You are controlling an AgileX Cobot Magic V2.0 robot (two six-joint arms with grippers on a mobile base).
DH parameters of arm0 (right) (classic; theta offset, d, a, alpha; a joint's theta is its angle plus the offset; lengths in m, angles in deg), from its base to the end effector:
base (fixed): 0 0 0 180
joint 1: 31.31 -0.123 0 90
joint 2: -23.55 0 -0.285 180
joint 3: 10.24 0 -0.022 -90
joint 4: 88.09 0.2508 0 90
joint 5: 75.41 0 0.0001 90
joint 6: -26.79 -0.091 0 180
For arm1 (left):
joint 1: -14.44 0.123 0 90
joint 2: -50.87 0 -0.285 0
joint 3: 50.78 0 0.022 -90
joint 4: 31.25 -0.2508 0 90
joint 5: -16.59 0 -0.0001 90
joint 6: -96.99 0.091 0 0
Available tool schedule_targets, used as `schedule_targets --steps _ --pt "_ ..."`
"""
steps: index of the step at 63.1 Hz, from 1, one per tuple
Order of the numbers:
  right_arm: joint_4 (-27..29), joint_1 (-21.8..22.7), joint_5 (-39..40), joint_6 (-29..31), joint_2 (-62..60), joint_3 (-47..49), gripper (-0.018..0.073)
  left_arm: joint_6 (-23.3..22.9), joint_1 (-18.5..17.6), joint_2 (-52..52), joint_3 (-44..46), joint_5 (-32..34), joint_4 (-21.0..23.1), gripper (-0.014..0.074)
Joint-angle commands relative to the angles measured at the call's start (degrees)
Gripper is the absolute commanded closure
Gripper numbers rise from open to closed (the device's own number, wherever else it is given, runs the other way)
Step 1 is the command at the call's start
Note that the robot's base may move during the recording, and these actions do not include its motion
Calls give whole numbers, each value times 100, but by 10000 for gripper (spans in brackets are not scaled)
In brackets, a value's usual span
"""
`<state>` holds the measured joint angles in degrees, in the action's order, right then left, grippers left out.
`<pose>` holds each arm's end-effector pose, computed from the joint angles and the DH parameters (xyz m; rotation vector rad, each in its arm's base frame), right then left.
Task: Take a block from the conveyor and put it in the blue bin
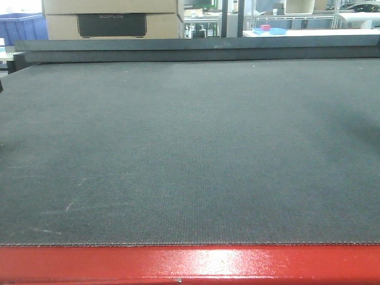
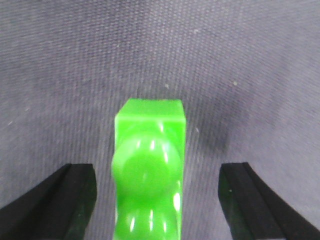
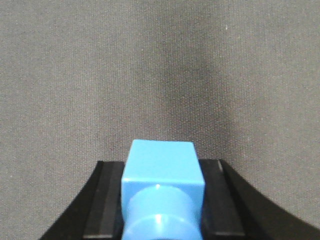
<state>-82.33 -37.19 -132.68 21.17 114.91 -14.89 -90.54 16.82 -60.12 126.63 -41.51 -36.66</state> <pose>0.2970 0.0383 0.3226 0.0399 2.6807 0.1939 0.3533 0.0220 0.2192 -0.1926 2.9845 0.1155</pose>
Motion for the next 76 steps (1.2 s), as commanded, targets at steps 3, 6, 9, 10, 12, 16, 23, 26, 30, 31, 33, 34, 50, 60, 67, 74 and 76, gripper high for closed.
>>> schedule_targets --steps 3,6,9,10,12,16,23,26,30,31,33,34,50,60,67,74,76 --pt "-55 4 27 43 -19 -5 721 -2 30 -77 36 102 -13 185" --pt "-55 4 27 43 -19 -5 721 -2 30 -74 36 118 -13 195" --pt "-55 4 27 43 -19 -5 721 -2 30 -74 36 170 -28 207" --pt "-55 4 27 43 -19 -5 721 -2 30 -74 36 185 -28 211" --pt "-55 4 27 43 -19 -5 721 -2 30 -84 36 221 -28 225" --pt "-55 4 27 43 -19 -5 721 -2 30 -122 36 215 -28 244" --pt "-55 4 27 43 -19 -5 721 -2 30 -218 36 144 -28 261" --pt "-55 4 27 43 -19 -5 721 -2 30 -240 36 119 -28 261" --pt "-55 4 27 43 -19 -5 721 -2 30 -266 36 94 -28 269" --pt "-55 4 27 43 -19 -5 721 -2 30 -266 36 89 -28 272" --pt "-55 4 27 43 -19 -5 721 -2 30 -266 36 89 -28 284" --pt "-55 4 27 43 -19 -5 721 -2 30 -266 36 89 -28 296" --pt "-55 4 15 43 -19 -5 721 -2 30 -242 48 48 -28 707" --pt "-55 4 27 71 -19 -5 721 52 18 -74 48 34 -28 707" --pt "-55 4 38 125 -30 -5 721 455 18 165 48 73 75 707" --pt "-55 4 76 225 -30 -5 721 943 18 479 48 137 318 707" --pt "-55 4 76 225 -30 -5 721 1054 18 572 48 170 406 707"
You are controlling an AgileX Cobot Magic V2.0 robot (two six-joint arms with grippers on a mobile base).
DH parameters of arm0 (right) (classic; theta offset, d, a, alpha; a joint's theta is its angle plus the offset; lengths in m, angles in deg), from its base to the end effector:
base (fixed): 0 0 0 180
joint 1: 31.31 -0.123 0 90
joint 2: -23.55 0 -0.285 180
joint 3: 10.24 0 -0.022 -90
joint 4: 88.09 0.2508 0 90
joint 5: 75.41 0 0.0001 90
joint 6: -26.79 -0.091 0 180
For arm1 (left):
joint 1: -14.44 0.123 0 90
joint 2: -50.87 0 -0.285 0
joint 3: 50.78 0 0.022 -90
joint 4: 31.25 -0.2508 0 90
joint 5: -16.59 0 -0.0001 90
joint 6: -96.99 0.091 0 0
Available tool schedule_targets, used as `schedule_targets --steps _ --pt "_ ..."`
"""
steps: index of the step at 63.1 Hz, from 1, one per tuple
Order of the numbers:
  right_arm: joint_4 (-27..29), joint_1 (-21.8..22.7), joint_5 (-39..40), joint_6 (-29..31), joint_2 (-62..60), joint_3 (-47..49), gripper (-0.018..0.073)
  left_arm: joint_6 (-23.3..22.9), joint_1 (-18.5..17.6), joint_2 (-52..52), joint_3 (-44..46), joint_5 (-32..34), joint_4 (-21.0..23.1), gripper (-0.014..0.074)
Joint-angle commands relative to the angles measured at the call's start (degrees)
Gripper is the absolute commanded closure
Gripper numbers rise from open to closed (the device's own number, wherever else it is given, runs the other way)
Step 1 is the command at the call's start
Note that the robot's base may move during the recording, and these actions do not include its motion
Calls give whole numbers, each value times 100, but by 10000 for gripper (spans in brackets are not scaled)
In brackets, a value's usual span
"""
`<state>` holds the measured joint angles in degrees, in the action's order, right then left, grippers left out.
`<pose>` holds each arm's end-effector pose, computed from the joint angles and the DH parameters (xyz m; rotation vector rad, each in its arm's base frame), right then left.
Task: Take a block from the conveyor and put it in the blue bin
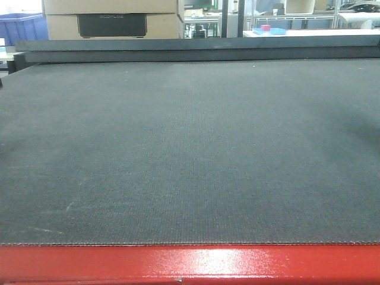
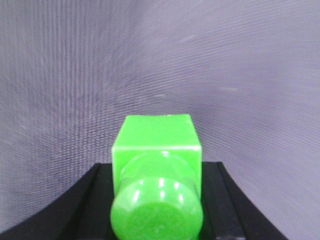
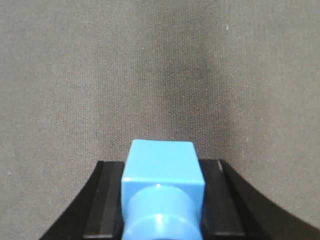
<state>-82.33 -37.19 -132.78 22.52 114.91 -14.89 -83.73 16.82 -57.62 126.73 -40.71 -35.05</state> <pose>0.2969 0.0383 0.3225 0.0082 2.6816 0.1864 0.3504 0.0196 0.2351 -0.0352 2.9364 0.0917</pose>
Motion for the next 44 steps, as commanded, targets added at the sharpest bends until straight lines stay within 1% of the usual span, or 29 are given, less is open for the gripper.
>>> schedule_targets --steps 1,7,13,23,30,34,39,44 --pt "-55 4 86 91 -30 -5 721 421 18 369 38 128 290 707" --pt "-55 4 86 91 -30 -5 721 727 18 666 13 359 640 707" --pt "-55 4 100 89 -63 -5 721 906 -30 968 -49 654 846 707" --pt "-55 4 301 186 -285 -26 721 948 -210 1579 -478 1316 967 707" --pt "-55 4 544 200 -503 -181 721 948 -334 2106 -1026 2032 1185 707" --pt "-55 4 791 259 -656 -334 721 948 -390 2428 -1387 2562 1309 707" --pt "-55 4 1145 283 -845 -621 721 948 -424 2893 -1932 3236 1506 707" --pt "-55 4 1531 283 -1103 -1013 721 948 -435 3354 -2440 3696 1631 707"
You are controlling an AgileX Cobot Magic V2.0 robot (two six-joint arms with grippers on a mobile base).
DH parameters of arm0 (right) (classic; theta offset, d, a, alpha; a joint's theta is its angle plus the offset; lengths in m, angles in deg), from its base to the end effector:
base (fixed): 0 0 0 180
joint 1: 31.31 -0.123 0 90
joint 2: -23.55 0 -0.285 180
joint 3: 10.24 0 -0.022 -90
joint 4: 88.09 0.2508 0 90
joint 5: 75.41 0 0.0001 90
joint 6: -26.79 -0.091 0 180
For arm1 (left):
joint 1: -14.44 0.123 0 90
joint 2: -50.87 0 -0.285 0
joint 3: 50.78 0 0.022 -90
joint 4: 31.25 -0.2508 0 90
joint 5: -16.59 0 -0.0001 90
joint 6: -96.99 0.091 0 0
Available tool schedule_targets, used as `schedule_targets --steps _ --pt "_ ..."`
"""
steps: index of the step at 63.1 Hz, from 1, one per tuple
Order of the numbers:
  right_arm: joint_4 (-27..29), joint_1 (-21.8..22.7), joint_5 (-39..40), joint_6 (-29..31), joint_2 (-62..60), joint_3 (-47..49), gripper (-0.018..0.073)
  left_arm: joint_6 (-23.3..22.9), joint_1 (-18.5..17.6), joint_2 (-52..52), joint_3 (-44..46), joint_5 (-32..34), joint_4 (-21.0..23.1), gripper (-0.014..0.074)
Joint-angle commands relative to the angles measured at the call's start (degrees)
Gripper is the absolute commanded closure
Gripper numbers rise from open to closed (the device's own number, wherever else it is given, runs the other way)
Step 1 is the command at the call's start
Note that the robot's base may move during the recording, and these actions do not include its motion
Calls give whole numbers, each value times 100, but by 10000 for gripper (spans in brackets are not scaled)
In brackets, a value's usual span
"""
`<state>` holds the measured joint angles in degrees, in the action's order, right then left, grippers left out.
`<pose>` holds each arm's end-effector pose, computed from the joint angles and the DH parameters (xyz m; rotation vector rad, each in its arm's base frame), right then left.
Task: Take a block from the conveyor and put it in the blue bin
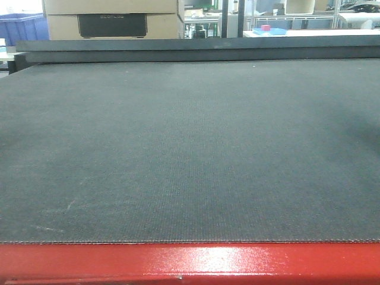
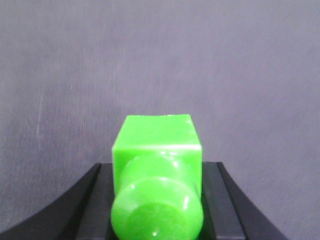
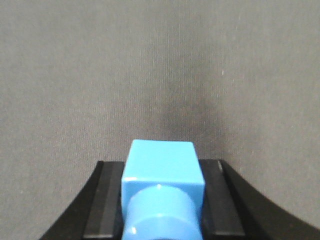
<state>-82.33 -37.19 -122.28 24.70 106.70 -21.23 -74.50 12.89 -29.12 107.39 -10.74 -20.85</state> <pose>0.2728 0.0348 0.3393 -0.0288 2.4637 0.1807 0.2708 -0.0149 0.3170 0.0604 2.2463 -0.1149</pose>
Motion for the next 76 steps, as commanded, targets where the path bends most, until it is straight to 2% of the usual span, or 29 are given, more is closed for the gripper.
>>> schedule_targets --steps 1,16,23,35,40,49,58,76 --pt "-55 4 605 65 -337 -462 721 25 -42 586 -590 799 224 707" --pt "-55 4 2280 69 -1747 -2278 721 25 -42 2115 -1643 1000 246 707" --pt "-55 4 2583 69 -2355 -2791 721 25 -42 2769 -1872 1023 173 707" --pt "-55 4 2656 69 -2855 -2861 721 25 -42 3482 -1913 1143 177 707" --pt "-55 4 2952 69 -2964 -2861 721 25 -42 3682 -1913 1379 177 707" --pt "11 4 3264 69 -3327 -2851 721 25 -42 4046 -1913 1395 177 707" --pt "-366 4 3349 69 -3800 -2851 721 25 -42 4419 -1913 1312 177 707" --pt "-446 4 3492 69 -4264 -2851 721 25 -42 4522 -1922 1275 93 707"
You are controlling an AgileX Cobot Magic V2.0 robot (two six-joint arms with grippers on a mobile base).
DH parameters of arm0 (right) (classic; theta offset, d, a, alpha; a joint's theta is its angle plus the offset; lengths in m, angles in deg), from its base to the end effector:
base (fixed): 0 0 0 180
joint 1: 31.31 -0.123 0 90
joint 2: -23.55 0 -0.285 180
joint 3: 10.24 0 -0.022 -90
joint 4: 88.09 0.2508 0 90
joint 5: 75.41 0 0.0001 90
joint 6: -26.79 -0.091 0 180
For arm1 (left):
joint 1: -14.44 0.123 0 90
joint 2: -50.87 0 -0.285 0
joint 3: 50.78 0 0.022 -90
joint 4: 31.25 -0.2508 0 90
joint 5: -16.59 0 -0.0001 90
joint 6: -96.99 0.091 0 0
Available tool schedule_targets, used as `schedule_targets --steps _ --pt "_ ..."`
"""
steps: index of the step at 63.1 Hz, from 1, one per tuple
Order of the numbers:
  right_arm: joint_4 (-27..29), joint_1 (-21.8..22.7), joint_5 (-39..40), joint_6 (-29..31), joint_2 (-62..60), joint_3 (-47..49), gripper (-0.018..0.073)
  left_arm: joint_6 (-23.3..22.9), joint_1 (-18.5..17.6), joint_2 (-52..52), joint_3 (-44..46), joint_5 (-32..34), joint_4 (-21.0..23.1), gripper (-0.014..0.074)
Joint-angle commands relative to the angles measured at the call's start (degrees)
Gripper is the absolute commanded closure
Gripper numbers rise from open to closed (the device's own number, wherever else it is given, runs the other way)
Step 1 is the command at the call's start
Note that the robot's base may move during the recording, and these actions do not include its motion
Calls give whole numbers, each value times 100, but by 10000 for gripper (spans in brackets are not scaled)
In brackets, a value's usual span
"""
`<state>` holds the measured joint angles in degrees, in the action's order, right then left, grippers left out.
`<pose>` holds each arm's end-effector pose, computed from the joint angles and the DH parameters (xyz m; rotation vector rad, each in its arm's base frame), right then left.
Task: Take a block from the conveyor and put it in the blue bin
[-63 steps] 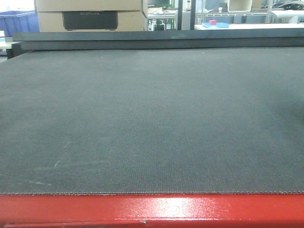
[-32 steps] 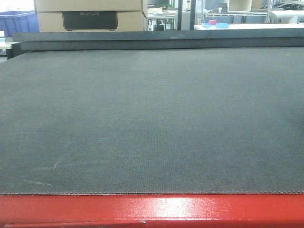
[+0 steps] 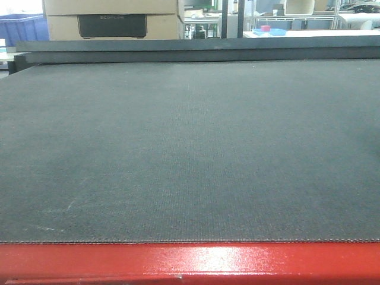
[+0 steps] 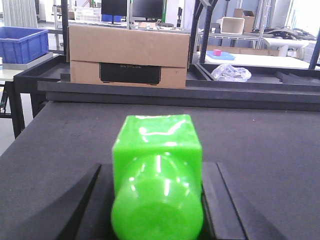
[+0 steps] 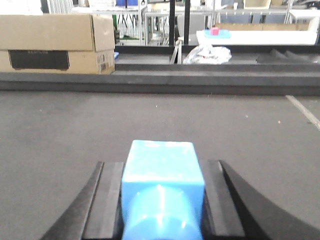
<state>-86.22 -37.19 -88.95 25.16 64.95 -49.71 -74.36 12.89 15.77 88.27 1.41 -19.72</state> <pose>0.1204 0.0131 0.3659 -0.0408 1.6487 0.1305 0.0956 -0.0074 0.3671 0.0279 1.5877 -0.0966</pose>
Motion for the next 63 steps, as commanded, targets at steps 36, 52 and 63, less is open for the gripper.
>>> schedule_targets --steps 36,52,63 --pt "-57 4 159 23 -119 -3 721 11 -42 33 -10 165 -19 707" --pt "-57 4 159 23 -119 -3 721 11 -42 33 -10 165 -19 707" --pt "-57 4 159 23 -119 -3 721 11 -42 33 -10 165 -19 707"
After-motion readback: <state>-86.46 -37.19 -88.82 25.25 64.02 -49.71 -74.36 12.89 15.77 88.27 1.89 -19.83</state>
